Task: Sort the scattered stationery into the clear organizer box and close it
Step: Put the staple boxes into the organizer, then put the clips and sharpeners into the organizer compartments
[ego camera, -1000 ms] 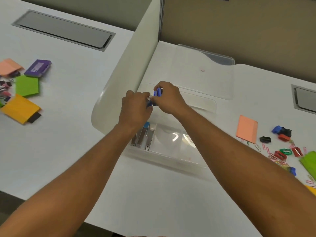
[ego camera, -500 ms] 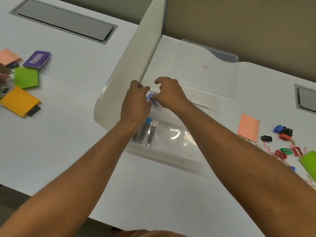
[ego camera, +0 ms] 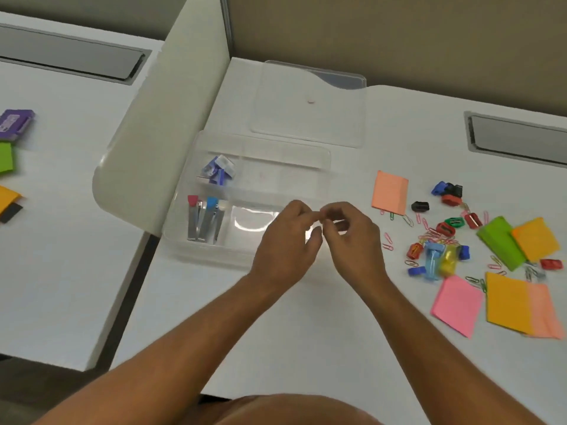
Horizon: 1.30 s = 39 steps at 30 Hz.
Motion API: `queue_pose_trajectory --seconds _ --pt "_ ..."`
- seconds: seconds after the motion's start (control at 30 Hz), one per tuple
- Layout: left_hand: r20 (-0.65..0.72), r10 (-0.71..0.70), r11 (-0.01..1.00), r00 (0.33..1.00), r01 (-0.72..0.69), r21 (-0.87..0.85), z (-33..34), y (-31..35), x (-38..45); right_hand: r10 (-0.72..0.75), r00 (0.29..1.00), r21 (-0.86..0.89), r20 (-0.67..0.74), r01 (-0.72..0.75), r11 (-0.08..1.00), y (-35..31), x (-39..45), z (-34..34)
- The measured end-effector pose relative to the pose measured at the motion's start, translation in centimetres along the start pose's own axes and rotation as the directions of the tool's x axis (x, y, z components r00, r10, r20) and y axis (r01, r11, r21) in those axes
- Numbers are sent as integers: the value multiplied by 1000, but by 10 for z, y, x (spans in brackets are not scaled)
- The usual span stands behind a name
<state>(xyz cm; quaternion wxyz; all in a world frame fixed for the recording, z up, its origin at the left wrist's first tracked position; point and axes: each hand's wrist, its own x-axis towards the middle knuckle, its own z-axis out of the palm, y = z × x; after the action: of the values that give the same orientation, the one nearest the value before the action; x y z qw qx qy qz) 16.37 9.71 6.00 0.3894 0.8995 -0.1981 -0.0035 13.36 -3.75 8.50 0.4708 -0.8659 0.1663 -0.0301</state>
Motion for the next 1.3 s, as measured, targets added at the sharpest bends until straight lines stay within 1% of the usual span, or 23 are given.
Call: queue_pose_trajectory --seconds 0.1,0.23,0.3,0.37,0.47,0.63,0.77,0.87,0.93,0.97,1.0,1.03,1.07,1.1,1.13,1.2,1.3 --pt "174 51 999 983 -52 4 41 29 -19 88 996 -67 -11 -89 994 50 -34 -37" --pt "329 89 990 940 -119 70 89 72 -35 177 982 -142 -60 -184 973 106 -61 -90" --pt "371 62 989 926 -107 103 111 88 -37 170 981 -197 -97 -186 963 126 -64 -110" --pt "405 0 989 914 -59 134 131 99 -35 156 980 -239 -123 -182 954 143 -62 -126" --pt "411 -57 981 910 -24 191 157 111 -27 114 985 -302 -130 -149 941 165 -54 -143" --pt "323 -120 965 939 33 261 184 128 -9 25 997 -378 -73 -51 924 186 -44 -159" --pt "287 -111 964 951 32 266 197 128 0 -96 995 -508 7 86 857 194 -29 -164" --pt "284 -109 960 953 28 277 203 125 1 -106 984 -538 146 169 826 196 -16 -170" --pt "253 -141 968 957 79 237 203 124 -3 -96 970 -550 224 208 809 196 -10 -173" --pt "224 -177 972 958 134 193 200 124 -7 -105 966 -549 235 221 806 195 -8 -174" --pt "194 -233 970 953 213 119 197 123 -10 -120 966 -542 230 229 809 194 -6 -173" --pt "171 -307 950 936 311 3 192 122 -13 -137 966 -533 217 235 813 192 -3 -172" --pt "163 -387 900 907 410 -145 188 121 -16 -151 967 -524 207 240 817 190 0 -170" --pt "184 -467 819 865 501 -280 182 122 -19 -158 966 -523 205 244 816 189 4 -167" --pt "210 -526 736 824 565 -373 177 122 -22 -156 966 -530 209 245 811 188 9 -163" --pt "242 -590 636 770 628 -448 171 121 -25 -141 965 -556 222 243 794 186 18 -156" --pt "289 -630 545 721 675 -496 166 119 -23 -150 965 -603 216 252 757 184 29 -147"
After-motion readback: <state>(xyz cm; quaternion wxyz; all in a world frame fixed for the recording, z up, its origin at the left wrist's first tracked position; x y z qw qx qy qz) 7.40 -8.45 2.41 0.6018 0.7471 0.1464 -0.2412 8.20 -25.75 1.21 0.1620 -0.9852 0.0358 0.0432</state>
